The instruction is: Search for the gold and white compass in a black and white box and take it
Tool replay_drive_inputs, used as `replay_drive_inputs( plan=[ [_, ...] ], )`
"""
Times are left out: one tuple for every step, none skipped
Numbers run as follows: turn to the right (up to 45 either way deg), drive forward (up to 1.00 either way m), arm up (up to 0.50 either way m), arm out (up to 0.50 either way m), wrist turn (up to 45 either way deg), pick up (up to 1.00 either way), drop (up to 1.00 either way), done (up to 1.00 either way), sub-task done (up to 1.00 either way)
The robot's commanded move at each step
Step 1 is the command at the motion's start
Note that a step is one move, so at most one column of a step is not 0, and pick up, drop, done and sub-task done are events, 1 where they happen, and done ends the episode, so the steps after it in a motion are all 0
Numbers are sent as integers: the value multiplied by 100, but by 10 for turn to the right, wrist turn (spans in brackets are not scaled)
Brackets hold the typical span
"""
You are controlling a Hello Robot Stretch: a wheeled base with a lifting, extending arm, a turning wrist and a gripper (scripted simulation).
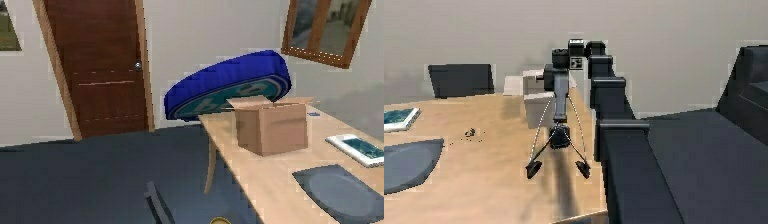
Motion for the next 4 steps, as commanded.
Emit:
replay_drive_inputs(
  plan=[
    [0, 0, 0, 0, 450, 0, 0, 0, 0],
    [0, 0, 0, 0, 450, 0, 0, 0, 0],
    [0, 0, 0, 0, 450, 0, 0, 0, 0],
    [0, 0, 0, 0, 240, 0, 0, 0, 0]
  ],
)
